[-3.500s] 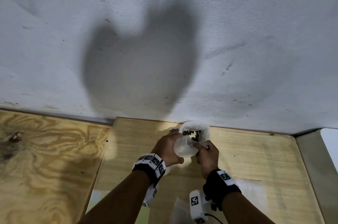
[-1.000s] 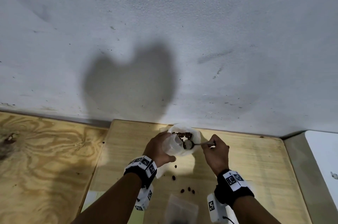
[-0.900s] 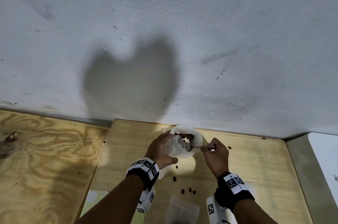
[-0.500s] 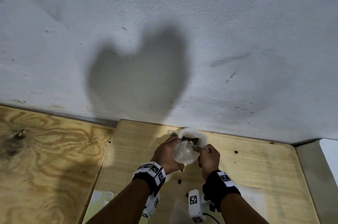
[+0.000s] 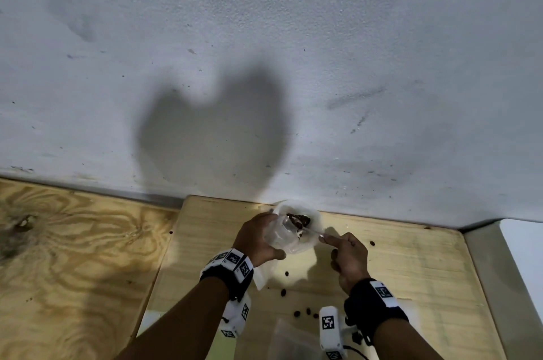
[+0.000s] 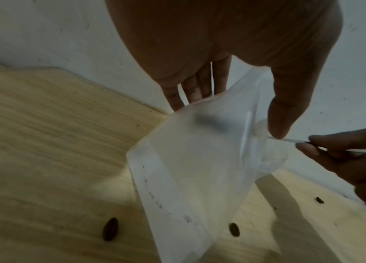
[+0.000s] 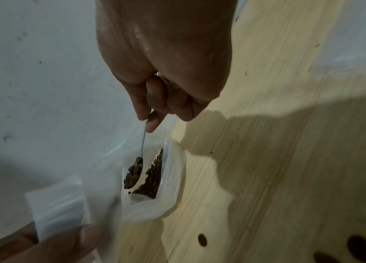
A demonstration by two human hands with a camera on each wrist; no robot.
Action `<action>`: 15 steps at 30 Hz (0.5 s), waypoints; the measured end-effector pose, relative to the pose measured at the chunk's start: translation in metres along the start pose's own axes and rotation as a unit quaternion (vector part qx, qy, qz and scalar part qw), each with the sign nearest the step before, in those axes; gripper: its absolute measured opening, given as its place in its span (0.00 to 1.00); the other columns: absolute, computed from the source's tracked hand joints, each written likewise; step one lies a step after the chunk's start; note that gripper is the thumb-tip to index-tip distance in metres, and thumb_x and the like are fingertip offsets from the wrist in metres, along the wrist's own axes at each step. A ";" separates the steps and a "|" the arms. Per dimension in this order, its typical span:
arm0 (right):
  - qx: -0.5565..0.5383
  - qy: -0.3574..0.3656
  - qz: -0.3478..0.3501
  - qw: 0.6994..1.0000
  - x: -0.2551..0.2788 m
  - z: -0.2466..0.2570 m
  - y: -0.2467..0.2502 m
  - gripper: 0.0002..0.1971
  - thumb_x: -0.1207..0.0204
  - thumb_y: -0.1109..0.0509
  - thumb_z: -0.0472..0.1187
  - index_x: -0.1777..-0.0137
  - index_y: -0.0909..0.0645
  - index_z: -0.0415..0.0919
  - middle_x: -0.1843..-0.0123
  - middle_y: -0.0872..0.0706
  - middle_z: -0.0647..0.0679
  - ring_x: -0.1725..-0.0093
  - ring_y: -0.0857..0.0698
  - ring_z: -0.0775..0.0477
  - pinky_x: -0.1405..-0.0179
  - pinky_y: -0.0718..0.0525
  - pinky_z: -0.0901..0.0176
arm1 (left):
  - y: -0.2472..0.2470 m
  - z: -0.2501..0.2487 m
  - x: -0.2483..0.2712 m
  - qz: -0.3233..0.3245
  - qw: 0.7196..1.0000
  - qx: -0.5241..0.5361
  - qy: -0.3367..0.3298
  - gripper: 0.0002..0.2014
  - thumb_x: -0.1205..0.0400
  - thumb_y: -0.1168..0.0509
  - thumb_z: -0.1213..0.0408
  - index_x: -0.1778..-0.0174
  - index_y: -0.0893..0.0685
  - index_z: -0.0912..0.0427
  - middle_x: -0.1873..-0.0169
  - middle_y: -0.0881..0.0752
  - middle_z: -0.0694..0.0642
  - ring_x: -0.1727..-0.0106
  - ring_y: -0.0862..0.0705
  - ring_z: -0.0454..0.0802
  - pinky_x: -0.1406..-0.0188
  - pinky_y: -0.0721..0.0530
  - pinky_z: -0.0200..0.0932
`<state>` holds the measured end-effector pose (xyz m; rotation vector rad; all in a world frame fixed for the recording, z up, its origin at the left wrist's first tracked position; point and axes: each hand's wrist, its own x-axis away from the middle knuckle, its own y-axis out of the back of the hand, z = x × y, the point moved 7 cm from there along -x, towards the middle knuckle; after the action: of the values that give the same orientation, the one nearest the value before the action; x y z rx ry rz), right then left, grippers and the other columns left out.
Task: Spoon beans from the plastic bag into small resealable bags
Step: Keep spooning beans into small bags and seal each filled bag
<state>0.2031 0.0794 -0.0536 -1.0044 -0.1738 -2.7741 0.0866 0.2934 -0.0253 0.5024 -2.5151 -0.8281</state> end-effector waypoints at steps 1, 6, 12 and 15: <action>0.001 0.007 -0.002 1.000 0.002 0.004 0.005 0.24 0.29 0.24 0.28 0.72 0.37 0.46 0.62 0.21 0.33 0.81 0.40 0.52 0.80 0.44 0.61 | 0.001 0.000 -0.001 0.003 1.000 -0.007 0.001 0.49 0.41 0.15 0.54 0.23 0.27 0.52 0.24 0.26 0.48 0.24 0.27 0.46 0.28 0.31 0.34; -0.015 0.046 -0.007 0.999 0.011 0.027 0.026 0.21 0.27 0.27 0.25 0.72 0.33 0.42 0.65 0.10 0.34 0.83 0.39 0.52 0.80 0.43 0.63 | 0.002 0.000 -0.004 0.020 0.999 -0.033 0.006 0.50 0.41 0.15 0.54 0.23 0.27 0.54 0.24 0.26 0.49 0.25 0.27 0.47 0.26 0.30 0.38; -0.017 0.115 0.019 0.993 0.025 0.056 0.035 0.17 0.29 0.26 0.26 0.71 0.30 0.38 0.69 0.20 0.34 0.81 0.40 0.49 0.82 0.41 0.63 | 0.002 0.001 -0.004 0.021 0.999 -0.041 0.023 0.51 0.42 0.15 0.53 0.22 0.28 0.52 0.24 0.27 0.48 0.26 0.26 0.47 0.26 0.28 0.40; 0.020 0.153 0.037 0.987 0.032 0.063 0.024 0.16 0.30 0.23 0.27 0.69 0.29 0.36 0.68 0.23 0.34 0.81 0.37 0.50 0.81 0.38 0.64 | 0.000 0.000 -0.004 0.024 0.999 -0.036 0.032 0.51 0.42 0.15 0.53 0.22 0.30 0.51 0.23 0.28 0.47 0.24 0.27 0.47 0.26 0.29 0.41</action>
<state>0.2233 0.0630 0.0165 -0.5510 -0.1444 -2.7984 0.0901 0.2948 -0.0264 0.4360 -2.4189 -0.8679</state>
